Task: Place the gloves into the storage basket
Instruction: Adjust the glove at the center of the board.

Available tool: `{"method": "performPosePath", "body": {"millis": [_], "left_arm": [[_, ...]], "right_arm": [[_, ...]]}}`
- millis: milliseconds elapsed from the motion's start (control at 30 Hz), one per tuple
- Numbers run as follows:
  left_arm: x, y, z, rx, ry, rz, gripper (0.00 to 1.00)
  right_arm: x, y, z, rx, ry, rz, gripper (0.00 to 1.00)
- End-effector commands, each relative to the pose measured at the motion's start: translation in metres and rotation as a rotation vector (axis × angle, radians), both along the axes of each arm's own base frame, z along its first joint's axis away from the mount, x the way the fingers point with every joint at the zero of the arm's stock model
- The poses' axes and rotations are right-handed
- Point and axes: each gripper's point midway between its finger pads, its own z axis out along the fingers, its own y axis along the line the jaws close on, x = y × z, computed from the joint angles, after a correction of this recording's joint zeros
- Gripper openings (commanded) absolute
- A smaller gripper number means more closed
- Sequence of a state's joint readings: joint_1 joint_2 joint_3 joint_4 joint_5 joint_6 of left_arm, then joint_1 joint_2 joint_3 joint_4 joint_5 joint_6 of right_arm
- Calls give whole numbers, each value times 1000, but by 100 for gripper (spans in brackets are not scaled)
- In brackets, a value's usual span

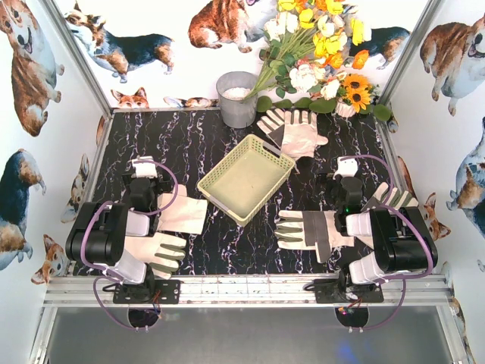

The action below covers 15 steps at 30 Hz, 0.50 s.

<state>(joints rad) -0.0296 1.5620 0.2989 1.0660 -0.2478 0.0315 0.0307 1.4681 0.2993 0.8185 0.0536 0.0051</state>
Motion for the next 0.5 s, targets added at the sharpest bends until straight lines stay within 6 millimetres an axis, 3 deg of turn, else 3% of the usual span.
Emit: {"method": "performPosePath", "body": {"millis": [0, 267, 467], "left_arm": [[6, -2, 12, 1, -39, -11, 100], [7, 0, 16, 0, -49, -8, 100], [2, 8, 35, -65, 97, 91, 100]], "right_arm": [[12, 0, 20, -4, -70, 5, 100], [11, -1, 23, -6, -83, -2, 100], [5, -12, 72, -14, -64, -100, 100]]}}
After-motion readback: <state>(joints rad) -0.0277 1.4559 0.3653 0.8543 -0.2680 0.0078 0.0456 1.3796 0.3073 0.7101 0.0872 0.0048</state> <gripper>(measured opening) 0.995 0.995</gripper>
